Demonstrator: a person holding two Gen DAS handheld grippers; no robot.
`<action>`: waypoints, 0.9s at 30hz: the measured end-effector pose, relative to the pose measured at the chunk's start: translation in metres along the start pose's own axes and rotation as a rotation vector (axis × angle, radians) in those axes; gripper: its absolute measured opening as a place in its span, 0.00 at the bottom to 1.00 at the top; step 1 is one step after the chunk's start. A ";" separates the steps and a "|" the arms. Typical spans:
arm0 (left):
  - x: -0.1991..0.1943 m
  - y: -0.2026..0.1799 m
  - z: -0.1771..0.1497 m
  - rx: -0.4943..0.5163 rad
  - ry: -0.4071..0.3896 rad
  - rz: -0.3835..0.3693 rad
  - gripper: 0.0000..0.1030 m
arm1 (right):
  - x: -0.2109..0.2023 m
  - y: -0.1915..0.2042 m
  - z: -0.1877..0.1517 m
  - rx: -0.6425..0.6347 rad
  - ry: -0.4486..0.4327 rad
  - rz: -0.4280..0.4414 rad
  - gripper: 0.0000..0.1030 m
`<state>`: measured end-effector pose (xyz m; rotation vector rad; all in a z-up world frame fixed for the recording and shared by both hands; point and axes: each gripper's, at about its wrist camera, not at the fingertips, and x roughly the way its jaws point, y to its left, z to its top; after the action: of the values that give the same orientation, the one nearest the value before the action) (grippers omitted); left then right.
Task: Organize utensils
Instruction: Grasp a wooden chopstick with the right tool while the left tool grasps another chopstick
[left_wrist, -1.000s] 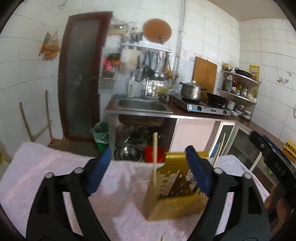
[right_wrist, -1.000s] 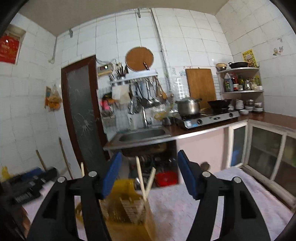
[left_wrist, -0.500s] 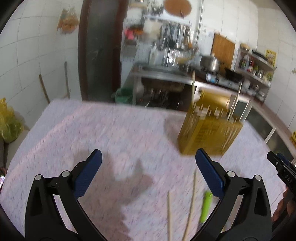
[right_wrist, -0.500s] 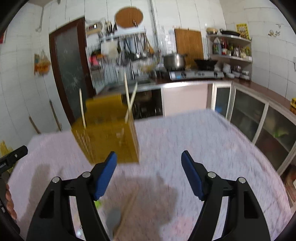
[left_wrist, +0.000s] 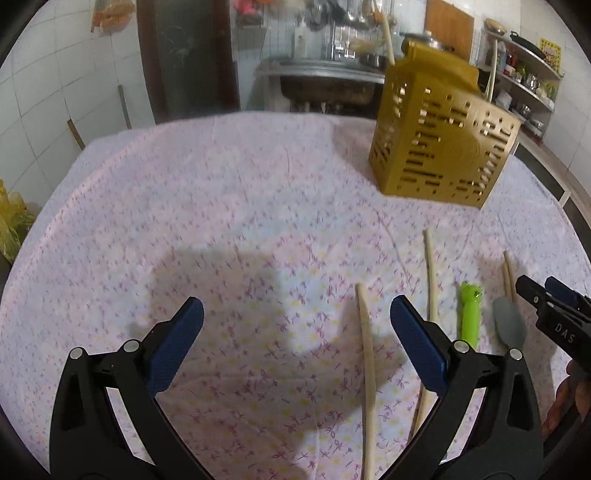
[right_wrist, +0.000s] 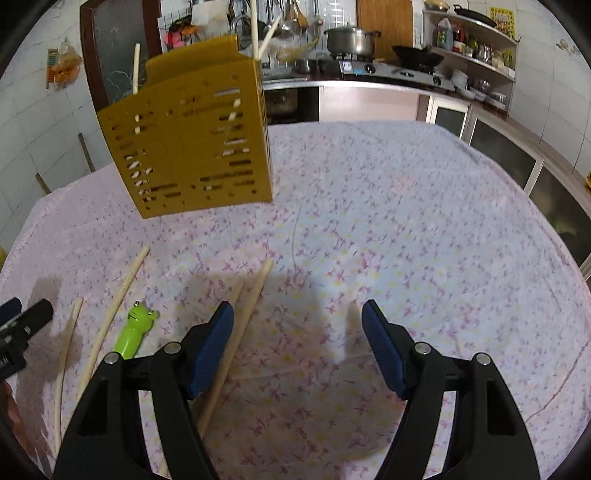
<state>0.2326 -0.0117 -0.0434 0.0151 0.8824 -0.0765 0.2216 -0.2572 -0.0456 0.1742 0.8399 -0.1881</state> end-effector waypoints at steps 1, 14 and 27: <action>0.002 -0.002 0.000 0.001 0.008 -0.003 0.95 | 0.003 0.003 0.000 -0.004 0.013 0.000 0.68; 0.024 -0.007 -0.012 -0.011 0.064 0.009 0.95 | 0.010 0.029 0.004 -0.025 0.042 0.014 0.13; 0.014 -0.025 -0.012 0.056 0.054 -0.024 0.65 | -0.007 0.011 -0.009 -0.044 0.054 0.102 0.06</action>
<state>0.2306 -0.0367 -0.0619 0.0596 0.9342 -0.1237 0.2133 -0.2437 -0.0456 0.1807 0.8857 -0.0697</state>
